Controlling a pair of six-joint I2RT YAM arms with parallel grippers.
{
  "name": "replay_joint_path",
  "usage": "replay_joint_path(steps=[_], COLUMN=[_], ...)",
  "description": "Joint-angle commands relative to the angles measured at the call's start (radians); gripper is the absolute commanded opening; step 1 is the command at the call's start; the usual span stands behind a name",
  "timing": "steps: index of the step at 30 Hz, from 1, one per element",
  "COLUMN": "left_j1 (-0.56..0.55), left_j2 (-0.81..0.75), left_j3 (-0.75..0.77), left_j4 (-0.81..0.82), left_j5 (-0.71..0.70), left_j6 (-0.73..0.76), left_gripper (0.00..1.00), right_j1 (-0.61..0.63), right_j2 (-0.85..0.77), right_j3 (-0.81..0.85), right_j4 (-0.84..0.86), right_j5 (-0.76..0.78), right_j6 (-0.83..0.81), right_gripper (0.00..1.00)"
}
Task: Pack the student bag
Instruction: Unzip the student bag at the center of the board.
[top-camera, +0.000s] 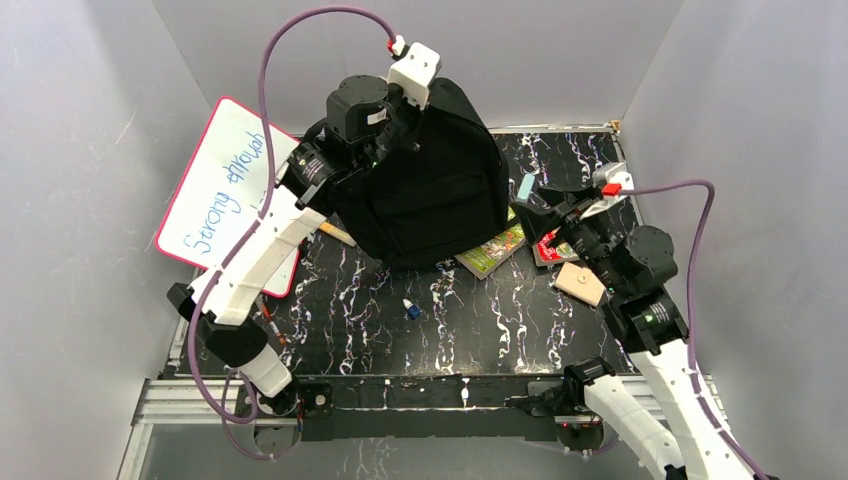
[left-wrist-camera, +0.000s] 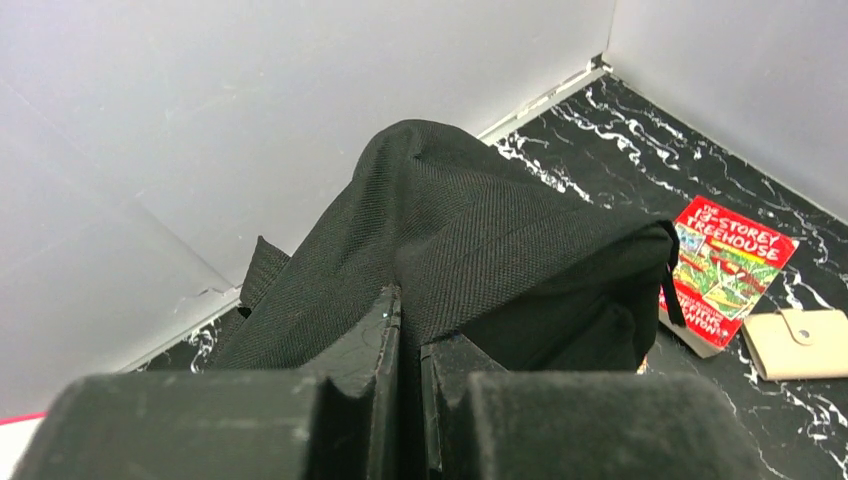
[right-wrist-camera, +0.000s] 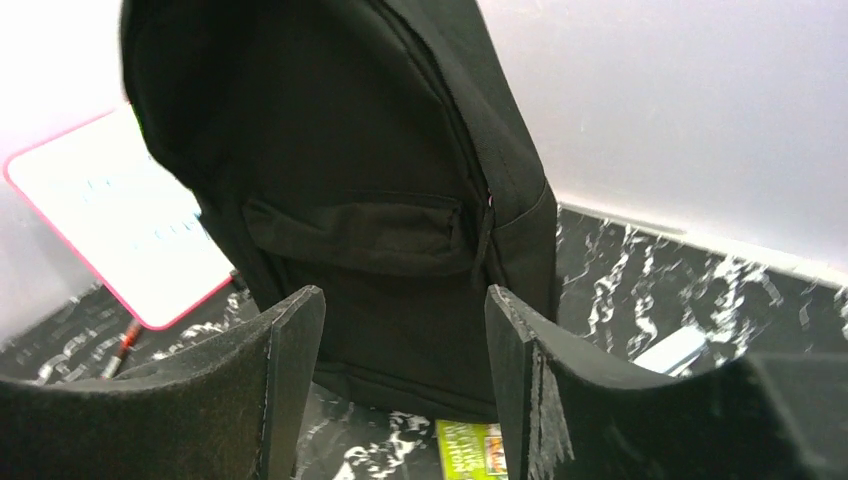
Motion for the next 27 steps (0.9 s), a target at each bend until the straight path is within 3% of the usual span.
replay_joint_path(steps=[1,8,16,27], left_j1=[0.000,0.001,0.001,0.001], left_j2=[-0.122,-0.147,-0.171,-0.204], left_j3=[-0.034,-0.097,-0.131,-0.198], left_j4=[0.098,0.099,0.114,0.151], left_j5=[-0.024,-0.022,-0.016,0.011], left_j6=[-0.020,-0.015,-0.012,-0.015], left_gripper=[0.00,0.00,0.00,0.00], right_j1=[-0.003,-0.003,-0.002,-0.002], right_j2=[0.071,0.229,0.361,0.415], right_j3=[0.077,0.158,0.233,0.218], right_j4=[-0.064,-0.225,-0.271,-0.226], right_j5=[0.106,0.074,0.015,0.023], right_j6=[0.212,0.401,0.394,0.405], right_gripper=[0.66,0.67,0.66,0.57])
